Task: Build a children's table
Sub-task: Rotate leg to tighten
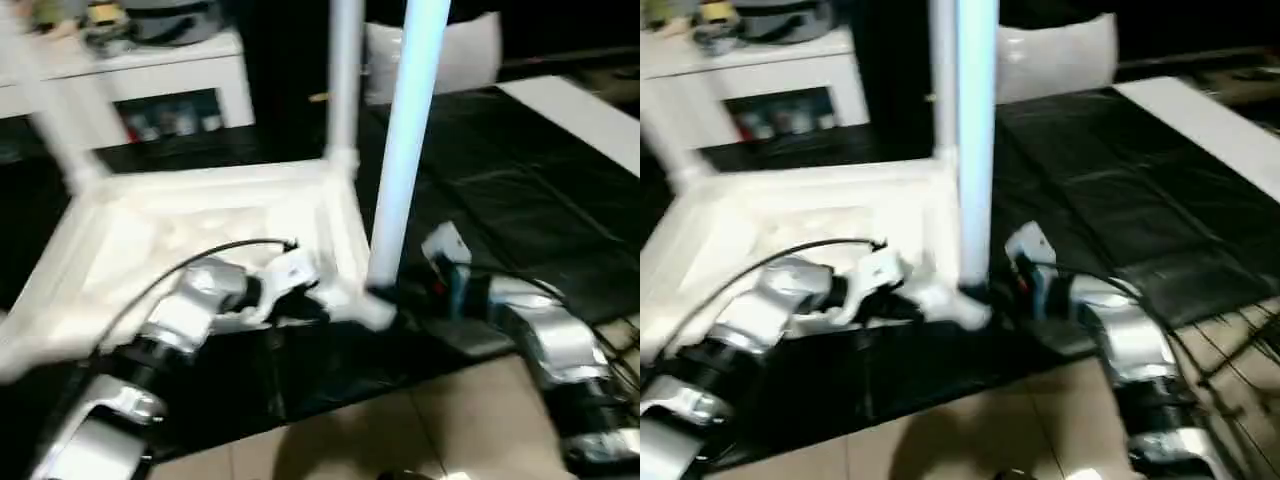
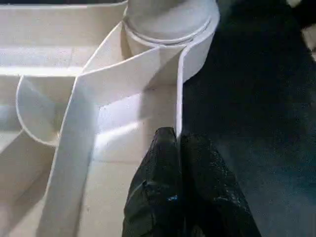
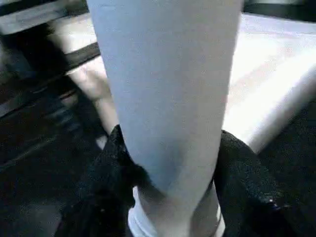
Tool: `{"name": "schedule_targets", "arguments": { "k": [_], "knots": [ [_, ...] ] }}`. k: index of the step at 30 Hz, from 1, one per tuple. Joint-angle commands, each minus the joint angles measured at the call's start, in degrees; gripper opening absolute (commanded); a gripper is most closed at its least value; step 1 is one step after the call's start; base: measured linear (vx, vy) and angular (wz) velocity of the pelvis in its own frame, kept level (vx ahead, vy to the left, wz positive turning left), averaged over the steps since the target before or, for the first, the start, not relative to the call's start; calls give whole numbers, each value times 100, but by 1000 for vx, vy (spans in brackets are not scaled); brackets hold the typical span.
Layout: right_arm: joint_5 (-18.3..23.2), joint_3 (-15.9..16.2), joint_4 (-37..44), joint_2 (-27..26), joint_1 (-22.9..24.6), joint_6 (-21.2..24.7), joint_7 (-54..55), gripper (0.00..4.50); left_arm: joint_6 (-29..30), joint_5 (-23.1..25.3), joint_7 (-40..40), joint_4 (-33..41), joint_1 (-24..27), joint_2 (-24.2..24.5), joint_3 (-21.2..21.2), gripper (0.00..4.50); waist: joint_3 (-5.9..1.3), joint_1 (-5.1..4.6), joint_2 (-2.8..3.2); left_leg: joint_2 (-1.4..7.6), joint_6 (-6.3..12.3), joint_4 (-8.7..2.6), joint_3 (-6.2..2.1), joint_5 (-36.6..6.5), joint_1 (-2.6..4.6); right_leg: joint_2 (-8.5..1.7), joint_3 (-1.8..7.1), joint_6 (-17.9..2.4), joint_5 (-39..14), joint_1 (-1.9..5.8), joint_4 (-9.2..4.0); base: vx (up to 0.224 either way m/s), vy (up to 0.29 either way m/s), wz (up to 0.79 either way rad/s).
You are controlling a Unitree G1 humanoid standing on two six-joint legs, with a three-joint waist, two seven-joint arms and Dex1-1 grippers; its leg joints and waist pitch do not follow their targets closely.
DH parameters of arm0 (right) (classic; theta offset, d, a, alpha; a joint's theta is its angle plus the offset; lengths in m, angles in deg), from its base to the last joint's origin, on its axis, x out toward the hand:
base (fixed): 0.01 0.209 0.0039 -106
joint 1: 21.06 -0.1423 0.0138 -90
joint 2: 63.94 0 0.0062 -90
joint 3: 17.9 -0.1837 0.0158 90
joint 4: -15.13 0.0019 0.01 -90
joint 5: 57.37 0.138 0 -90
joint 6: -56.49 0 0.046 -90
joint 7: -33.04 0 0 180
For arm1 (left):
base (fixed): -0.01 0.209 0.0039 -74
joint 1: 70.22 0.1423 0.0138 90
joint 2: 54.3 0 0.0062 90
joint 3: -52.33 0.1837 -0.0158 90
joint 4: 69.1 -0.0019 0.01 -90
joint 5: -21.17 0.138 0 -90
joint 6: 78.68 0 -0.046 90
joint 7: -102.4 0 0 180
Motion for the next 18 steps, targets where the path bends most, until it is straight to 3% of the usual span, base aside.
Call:
{"name": "schedule_targets", "arguments": {
  "k": [1,3,5,9,10,11,13,15,18],
  "knots": [
    [7,241,-107,-479,-209,155,459,191,44,-281,-191,451,-108,-559,138,0,-350,-46,-108,204,283,-463,-109,-1224,-78,-303,212,-66,-3081,358,-541,0,0,0],
    [-138,123,-286,-819,-336,166,1217,191,242,-166,-721,398,-182,-848,57,0,-372,-112,-103,190,325,-451,-115,-1020,-125,-319,219,-208,-2854,378,-504,0,0,0],
    [-191,-18,-446,-1063,-442,147,1718,191,350,-88,-1060,360,-212,-1049,30,0,-372,-188,-101,173,399,-435,-99,-863,-128,-315,232,-308,-2751,366,-493,0,0,0],
    [-151,-189,-502,-1155,-436,-216,1791,191,368,170,-1451,332,-200,-1114,41,0,-417,-210,-99,184,607,-418,-105,-573,-165,-321,264,-442,-2235,402,-415,0,0,0],
    [-128,-187,-476,-1098,-403,-276,1684,191,329,190,-1482,298,-207,-1090,32,0,-432,-200,-96,191,656,-413,-106,-486,-168,-324,274,-494,-2075,410,-388,0,0,0],
    [-123,-190,-442,-1040,-362,-341,1566,226,303,215,-1528,267,-212,-1067,16,0,-465,-176,-90,206,846,-386,-116,-108,-189,-320,298,-682,-1481,416,-291,0,0,0],
    [-63,-262,-376,-913,-272,-376,1368,247,309,250,-1522,243,-221,-984,-4,0,-466,-131,-96,214,1046,-363,-107,130,-197,-317,313,-843,-1108,413,-234,0,0,0],
    [59,-370,-298,-734,-181,-382,1130,267,265,292,-1439,212,-227,-863,-4,0,-454,-82,-102,222,1155,-363,-89,129,-175,-315,314,-880,-1154,405,-244,0,0,0],
    [139,-389,-212,-412,-68,-453,733,305,130,312,-1266,163,-235,-697,26,0,-440,-5,-105,238,1131,-375,-82,31,-154,-311,314,-823,-1417,399,-268,0,0,0]
  ]
}}
